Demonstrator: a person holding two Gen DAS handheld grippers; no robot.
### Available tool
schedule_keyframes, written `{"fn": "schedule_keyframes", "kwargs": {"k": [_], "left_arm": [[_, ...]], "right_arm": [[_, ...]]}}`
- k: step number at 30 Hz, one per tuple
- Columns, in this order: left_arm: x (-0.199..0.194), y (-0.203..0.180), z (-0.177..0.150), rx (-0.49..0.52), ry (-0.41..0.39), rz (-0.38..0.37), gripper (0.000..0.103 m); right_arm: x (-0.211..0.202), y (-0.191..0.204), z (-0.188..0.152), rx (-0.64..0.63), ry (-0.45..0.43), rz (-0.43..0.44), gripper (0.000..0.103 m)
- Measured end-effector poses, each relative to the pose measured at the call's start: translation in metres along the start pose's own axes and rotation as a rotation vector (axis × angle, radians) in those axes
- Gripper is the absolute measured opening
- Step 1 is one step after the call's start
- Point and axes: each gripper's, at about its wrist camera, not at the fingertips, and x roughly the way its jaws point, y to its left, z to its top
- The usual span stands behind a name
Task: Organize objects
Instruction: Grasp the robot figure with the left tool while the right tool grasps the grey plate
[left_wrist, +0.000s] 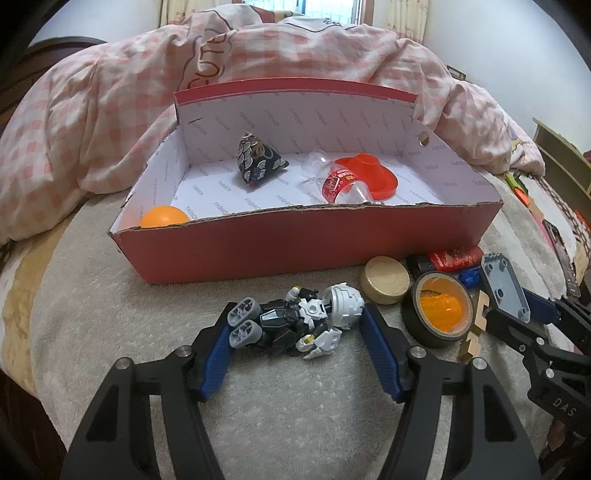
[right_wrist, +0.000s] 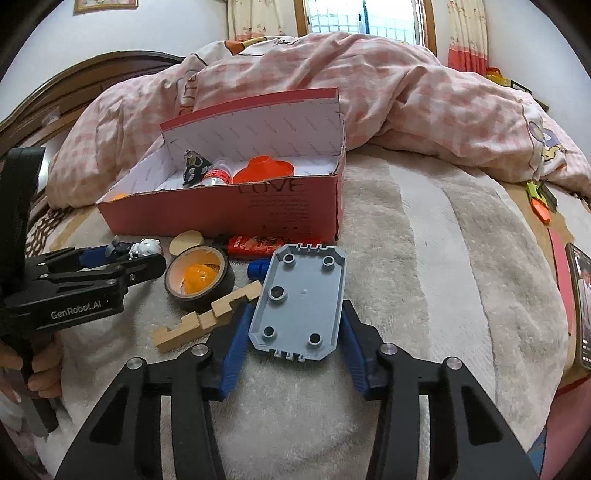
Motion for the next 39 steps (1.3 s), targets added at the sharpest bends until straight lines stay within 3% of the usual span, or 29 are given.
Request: {"fn": "schedule_keyframes", "kwargs": {"k": [14, 21, 30, 35, 39], "left_arm": [[-0.014, 0.0, -0.014, 0.028, 0.006, 0.006, 0.066], [-0.013, -0.001, -0.015, 0.033, 0.001, 0.012, 0.066], [-0.013, -0.001, -0.015, 0.037, -0.004, 0.014, 0.067], [-0.014, 0.0, -0.015, 0.027, -0.008, 0.005, 0.065], [-0.019, 0.002, -0.017, 0.015, -0.011, -0.006, 0.065]], "right_arm": [[-0.014, 0.003, -0.016, -0.012, 0.023, 0.016, 0.048], [-0.013, 0.005, -0.013, 0.003, 0.012, 0.036, 0.063], [-0.004, 0.011, -0.013, -0.044, 0.003, -0.017, 0.063], [-0.006, 0.007, -0.013, -0.021, -0.002, -0.039, 0.046], [-0.013, 0.0, -0.014, 0.013, -0.007, -0.018, 0.045]]}}
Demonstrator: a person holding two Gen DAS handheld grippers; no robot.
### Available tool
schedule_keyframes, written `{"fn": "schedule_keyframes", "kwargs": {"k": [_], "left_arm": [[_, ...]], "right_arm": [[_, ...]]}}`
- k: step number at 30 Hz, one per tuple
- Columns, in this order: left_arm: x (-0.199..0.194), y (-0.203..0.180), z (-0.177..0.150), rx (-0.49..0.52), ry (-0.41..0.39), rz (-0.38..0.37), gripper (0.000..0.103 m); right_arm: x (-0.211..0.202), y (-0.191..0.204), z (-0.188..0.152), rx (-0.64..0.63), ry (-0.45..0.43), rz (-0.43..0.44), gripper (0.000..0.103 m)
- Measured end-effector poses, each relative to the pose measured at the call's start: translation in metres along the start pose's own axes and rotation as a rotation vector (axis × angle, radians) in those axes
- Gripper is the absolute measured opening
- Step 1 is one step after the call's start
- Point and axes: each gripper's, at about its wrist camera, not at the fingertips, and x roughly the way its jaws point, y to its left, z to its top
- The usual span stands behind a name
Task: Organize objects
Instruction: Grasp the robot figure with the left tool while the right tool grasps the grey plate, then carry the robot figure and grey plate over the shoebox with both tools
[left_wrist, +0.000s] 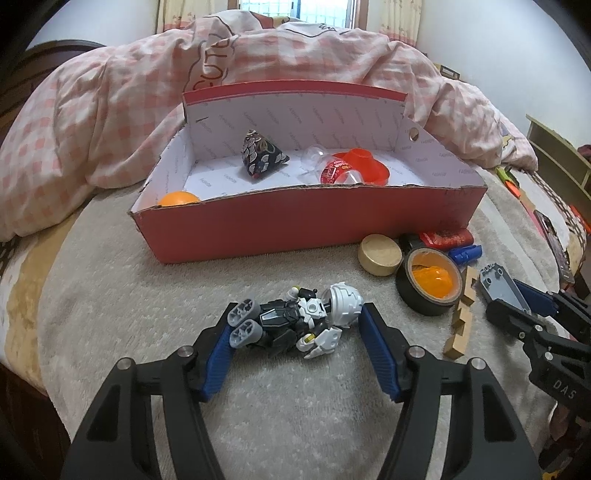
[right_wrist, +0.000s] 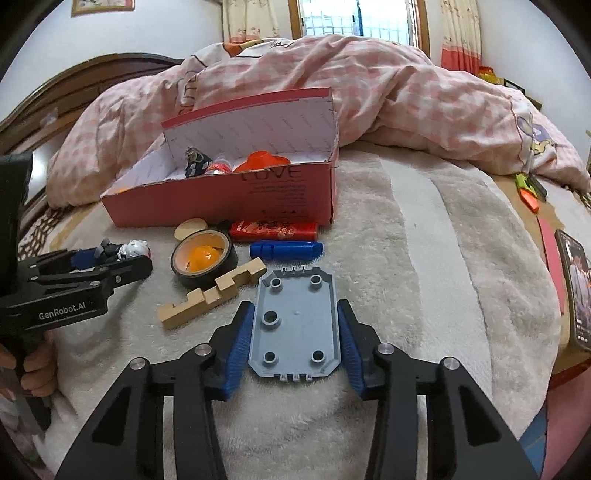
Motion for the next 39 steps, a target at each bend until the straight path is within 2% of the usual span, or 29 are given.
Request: {"fn": "schedule_keyframes", "kwargs": {"k": [13, 39], "left_arm": [[-0.026, -0.001, -0.007, -0.002, -0.023, -0.024, 0.065], [-0.049, 0.009, 0.029, -0.034, -0.122, -0.027, 0.065]], "right_arm": [[-0.023, 0.016, 0.003, -0.02, -0.056, 0.077, 0.045], [-0.018, 0.028, 0.033, -0.046, -0.097, 0.146, 0.045]]}}
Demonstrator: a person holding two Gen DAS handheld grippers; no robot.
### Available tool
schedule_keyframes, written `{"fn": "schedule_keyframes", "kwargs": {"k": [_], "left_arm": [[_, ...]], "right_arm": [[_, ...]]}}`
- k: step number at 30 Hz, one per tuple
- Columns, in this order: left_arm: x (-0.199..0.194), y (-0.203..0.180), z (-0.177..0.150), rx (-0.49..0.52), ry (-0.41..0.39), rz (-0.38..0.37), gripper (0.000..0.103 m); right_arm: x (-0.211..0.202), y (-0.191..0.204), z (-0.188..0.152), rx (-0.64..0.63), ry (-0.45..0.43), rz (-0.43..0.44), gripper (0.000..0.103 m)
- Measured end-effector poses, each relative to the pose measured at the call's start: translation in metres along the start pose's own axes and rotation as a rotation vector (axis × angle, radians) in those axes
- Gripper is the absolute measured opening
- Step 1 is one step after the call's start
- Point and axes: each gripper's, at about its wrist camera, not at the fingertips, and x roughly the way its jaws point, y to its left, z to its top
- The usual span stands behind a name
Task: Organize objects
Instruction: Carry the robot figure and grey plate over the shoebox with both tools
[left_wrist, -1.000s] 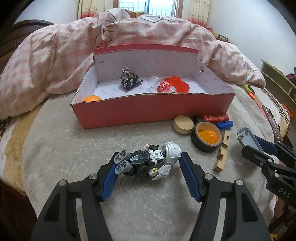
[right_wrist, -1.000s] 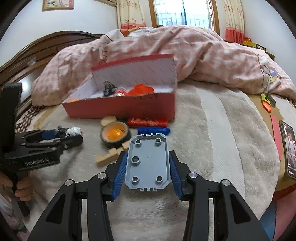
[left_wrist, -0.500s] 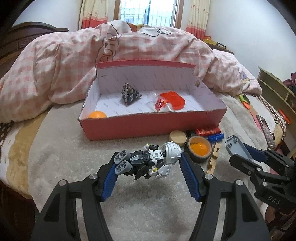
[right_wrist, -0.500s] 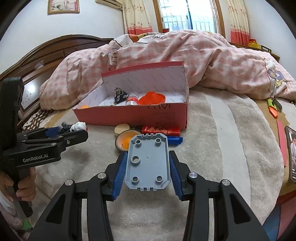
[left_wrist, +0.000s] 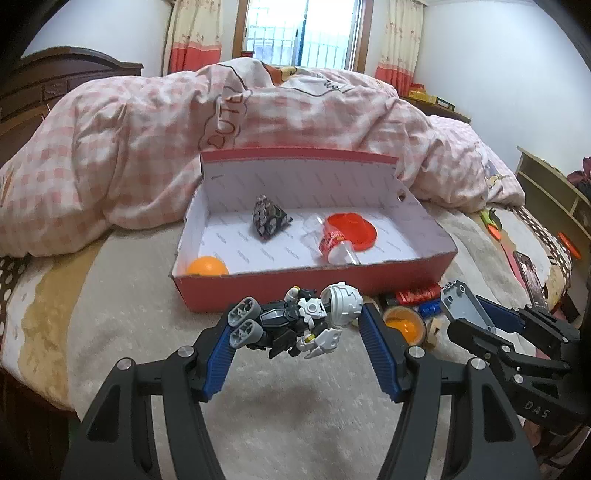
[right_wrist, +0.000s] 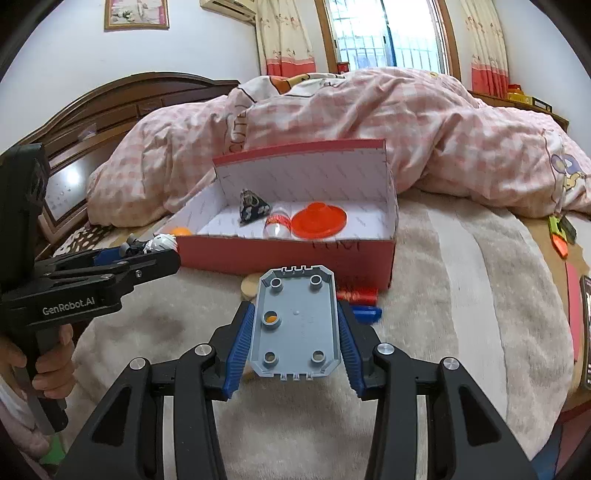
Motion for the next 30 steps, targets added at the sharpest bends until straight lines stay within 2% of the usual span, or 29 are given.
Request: {"fn": "schedule_keyframes", "kwargs": {"k": [7, 15, 21, 30], "left_arm": [[0.004, 0.001, 0.015, 0.006, -0.031, 0.021, 0.065], [0.024, 0.004, 0.038, 0.014, -0.053, 0.052, 0.065], [0.051, 0.014, 0.055, -0.012, -0.025, 0.086, 0.065], [0.083, 0.025, 0.073, -0.044, 0.027, 0.131, 0.064]], "right_arm": [[0.004, 0.008, 0.018, -0.026, -0.028, 0.014, 0.045], [0.014, 0.01, 0.025, -0.026, -0.016, 0.022, 0.045], [0.019, 0.006, 0.024, -0.012, 0.001, 0.022, 0.045], [0.023, 0.003, 0.037, -0.022, -0.023, 0.019, 0.045]]}}
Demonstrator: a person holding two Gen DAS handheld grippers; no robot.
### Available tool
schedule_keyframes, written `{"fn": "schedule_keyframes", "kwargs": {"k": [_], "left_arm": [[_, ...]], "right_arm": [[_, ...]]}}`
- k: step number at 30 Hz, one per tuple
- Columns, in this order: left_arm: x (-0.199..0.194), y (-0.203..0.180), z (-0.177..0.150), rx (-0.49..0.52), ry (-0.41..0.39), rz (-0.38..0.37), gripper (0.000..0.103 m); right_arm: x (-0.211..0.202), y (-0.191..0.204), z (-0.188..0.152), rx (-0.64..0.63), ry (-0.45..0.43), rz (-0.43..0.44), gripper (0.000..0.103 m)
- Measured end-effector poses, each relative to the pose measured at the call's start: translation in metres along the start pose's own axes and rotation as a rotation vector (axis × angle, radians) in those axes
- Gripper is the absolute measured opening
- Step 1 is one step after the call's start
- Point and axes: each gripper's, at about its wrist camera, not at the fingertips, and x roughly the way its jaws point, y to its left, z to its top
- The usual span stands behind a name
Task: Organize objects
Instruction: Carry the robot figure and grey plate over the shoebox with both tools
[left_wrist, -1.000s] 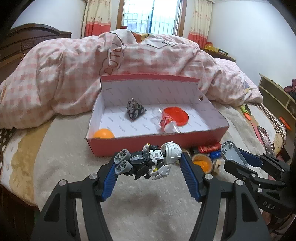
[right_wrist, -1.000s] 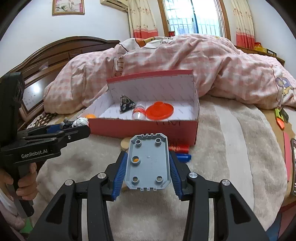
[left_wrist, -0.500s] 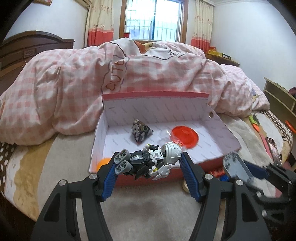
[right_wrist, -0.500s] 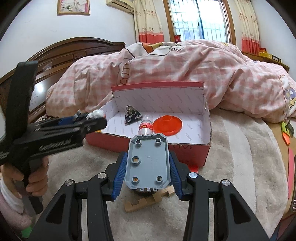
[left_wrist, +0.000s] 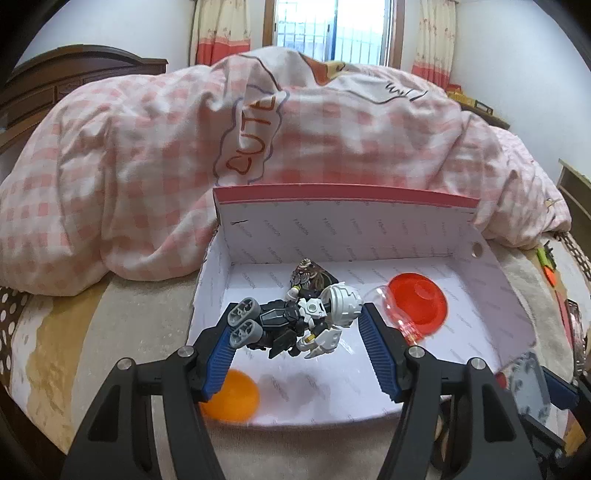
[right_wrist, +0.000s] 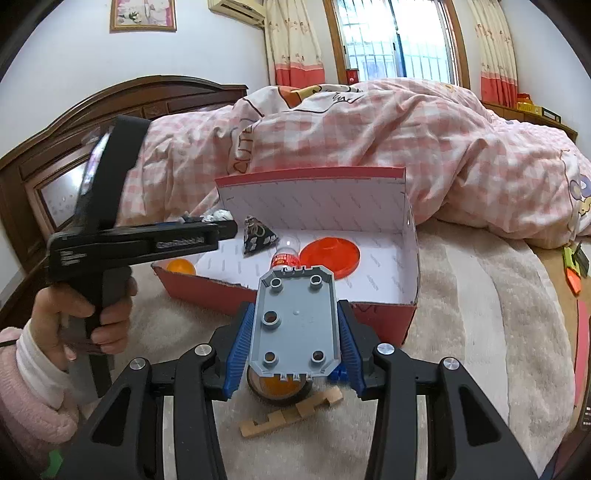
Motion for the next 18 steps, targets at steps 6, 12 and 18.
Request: {"fn": "schedule_keyframes", "kwargs": {"k": [6, 12, 18], "left_arm": [[0.033, 0.006, 0.001, -0.017, 0.067, 0.044, 0.064], [0.046, 0.005, -0.003, -0.009, 0.09, 0.062, 0.064], [0.051, 0.0, -0.002, -0.005, 0.093, 0.066, 0.065]], "right_arm": [[0.005, -0.002, -0.004, 0.015, 0.013, 0.007, 0.045], [0.007, -0.007, -0.007, 0.039, 0.022, 0.007, 0.045], [0.01, -0.007, -0.007, 0.033, 0.028, 0.004, 0.045]]}}
